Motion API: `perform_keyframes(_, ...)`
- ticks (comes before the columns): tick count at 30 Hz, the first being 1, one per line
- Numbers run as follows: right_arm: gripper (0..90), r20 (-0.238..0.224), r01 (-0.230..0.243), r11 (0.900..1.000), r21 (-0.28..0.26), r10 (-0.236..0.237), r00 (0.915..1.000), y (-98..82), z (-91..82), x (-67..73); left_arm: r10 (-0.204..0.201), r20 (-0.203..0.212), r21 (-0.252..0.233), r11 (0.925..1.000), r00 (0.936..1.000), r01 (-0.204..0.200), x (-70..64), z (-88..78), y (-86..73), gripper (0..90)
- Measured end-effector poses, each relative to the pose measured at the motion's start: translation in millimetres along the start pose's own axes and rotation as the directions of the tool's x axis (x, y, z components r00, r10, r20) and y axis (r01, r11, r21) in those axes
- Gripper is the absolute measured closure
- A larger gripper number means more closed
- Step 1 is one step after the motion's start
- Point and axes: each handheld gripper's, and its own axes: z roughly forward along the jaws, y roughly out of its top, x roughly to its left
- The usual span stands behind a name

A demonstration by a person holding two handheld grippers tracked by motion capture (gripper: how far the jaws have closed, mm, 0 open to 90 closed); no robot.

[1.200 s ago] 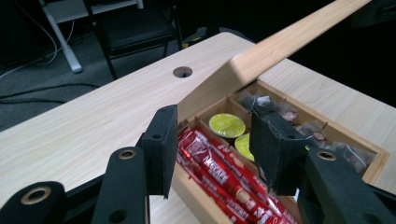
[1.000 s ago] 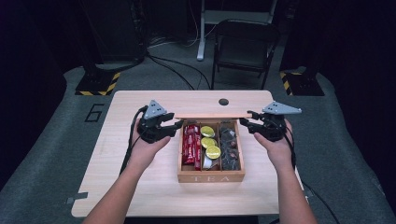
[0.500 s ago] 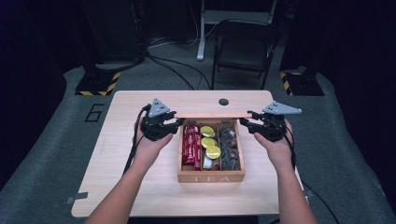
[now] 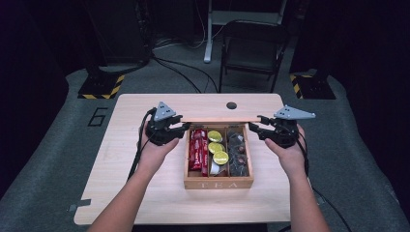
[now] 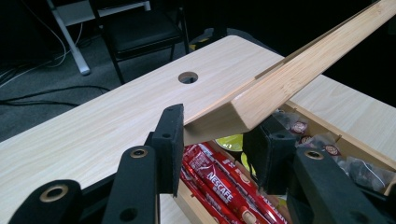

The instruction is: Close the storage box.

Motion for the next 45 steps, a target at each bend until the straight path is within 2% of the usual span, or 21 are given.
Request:
perform_keyframes(8,51.3,0.000,0.013,1.000,0.005,-0.013,0.9999,0.9,-5.0,4.1,0.004,0.001,-0.006,1.0000,1.0000,-0.004,-1.8,-0.9,-3.4,58.8)
perform_keyframes(14,51.8,0.004,0.033,0.999,0.039,-0.033,0.9995,4.3,-8.7,8.1,0.014,0.008,-0.001,0.9999,0.9999,-0.014,-2.6,-1.8,-5.3,58.7)
perform_keyframes(17,52.4,-0.004,0.030,0.997,0.072,-0.030,0.9995,8.0,-10.1,7.9,0.015,0.009,-0.004,0.9999,0.9998,-0.015,-2.3,-2.1,-6.2,58.7)
perform_keyframes(22,52.7,-0.008,0.076,0.992,0.104,-0.076,0.9971,11.7,-10.7,8.4,0.018,0.008,-0.010,0.9998,0.9998,-0.018,-3.8,-2.5,-8.4,58.6)
perform_keyframes(25,52.8,0.001,0.072,0.993,0.096,-0.072,0.9974,8.9,-10.9,10.7,0.024,0.010,-0.007,0.9997,0.9997,-0.024,-4.5,-3.1,-10.0,58.5)
perform_keyframes(32,53.6,-0.011,0.074,0.992,0.099,-0.073,0.9972,0.7,-14.6,12.1,0.034,0.027,-0.006,0.9994,0.9991,-0.033,-7.3,-5.1,-16.6,58.1)
perform_keyframes(33,53.8,-0.013,0.063,0.994,0.093,-0.062,0.9980,-0.7,-14.8,12.5,0.046,0.030,0.001,0.9990,0.9985,-0.046,-6.9,-5.8,-17.2,58.1)
perform_keyframes(39,55.6,-0.025,0.044,0.996,0.082,-0.043,0.9988,-8.8,-18.5,12.6,0.046,0.030,-0.003,0.9989,0.9985,-0.046,-9.9,-6.6,-22.4,57.9)
perform_keyframes(45,55.5,-0.021,0.059,0.995,0.077,-0.057,0.9981,-14.3,-19.9,15.6,0.051,0.036,-0.020,0.9986,0.9981,-0.050,-11.6,-7.5,-28.9,57.6)
